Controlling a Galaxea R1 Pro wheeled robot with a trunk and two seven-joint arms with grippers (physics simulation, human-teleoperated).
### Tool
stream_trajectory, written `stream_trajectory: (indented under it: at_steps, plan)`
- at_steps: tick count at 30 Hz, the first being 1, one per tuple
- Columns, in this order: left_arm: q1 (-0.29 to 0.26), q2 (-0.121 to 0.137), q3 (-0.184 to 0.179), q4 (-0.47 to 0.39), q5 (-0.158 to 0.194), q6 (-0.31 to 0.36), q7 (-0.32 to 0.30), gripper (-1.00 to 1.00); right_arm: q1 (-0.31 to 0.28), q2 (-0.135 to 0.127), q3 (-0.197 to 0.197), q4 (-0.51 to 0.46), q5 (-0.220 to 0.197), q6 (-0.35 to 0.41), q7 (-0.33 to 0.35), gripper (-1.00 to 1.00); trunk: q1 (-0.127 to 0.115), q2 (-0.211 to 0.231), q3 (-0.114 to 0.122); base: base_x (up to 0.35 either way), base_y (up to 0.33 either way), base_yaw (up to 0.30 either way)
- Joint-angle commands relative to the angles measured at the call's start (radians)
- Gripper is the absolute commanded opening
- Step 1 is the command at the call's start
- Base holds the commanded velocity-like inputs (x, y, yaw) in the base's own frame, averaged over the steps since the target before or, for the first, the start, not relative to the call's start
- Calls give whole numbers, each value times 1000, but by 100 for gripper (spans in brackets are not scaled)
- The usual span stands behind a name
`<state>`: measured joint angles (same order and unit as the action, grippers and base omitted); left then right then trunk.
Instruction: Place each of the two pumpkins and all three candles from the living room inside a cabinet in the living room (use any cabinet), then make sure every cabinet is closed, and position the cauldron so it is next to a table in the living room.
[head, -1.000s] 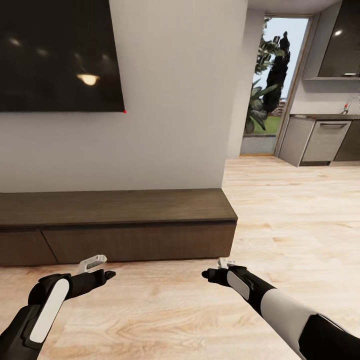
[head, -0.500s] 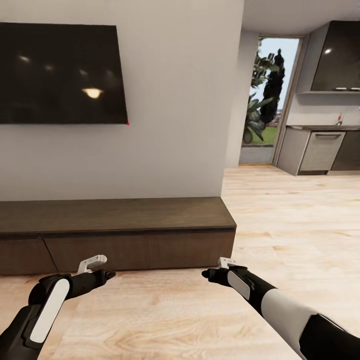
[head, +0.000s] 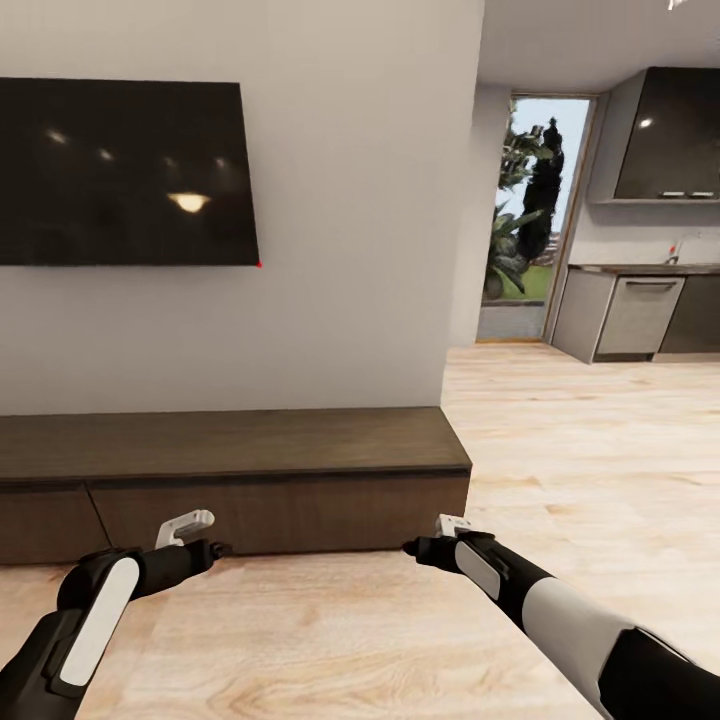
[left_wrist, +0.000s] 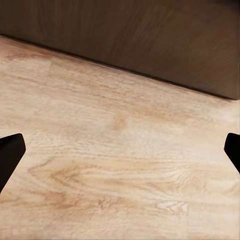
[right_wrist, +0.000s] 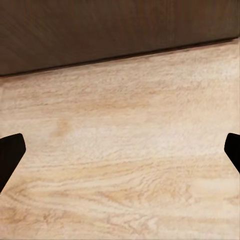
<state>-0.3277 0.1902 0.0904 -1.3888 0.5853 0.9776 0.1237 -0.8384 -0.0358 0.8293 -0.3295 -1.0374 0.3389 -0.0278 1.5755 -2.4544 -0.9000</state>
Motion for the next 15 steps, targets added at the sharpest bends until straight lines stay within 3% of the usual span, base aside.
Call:
stream_trajectory:
  at_steps: [1,6,12,15]
  plan:
    - [-1,-1,0,-1,9,4,10,100,-1,-1,5,-2,-5,3,-3,100,-4,7,2,0,0,0]
    - [-1,1,0,-1,8,4,10,100,-1,-1,6,-2,-6,3,-3,100,-23,42,18,-63,0,0]
    - [-1,2,2,-1,10,4,11,100,-1,-1,5,-1,-6,3,-3,100,-46,84,37,-244,-5,0]
    - [-1,3,2,0,9,6,13,100,-1,0,6,-2,-7,3,-3,100,-58,105,46,-86,-7,0]
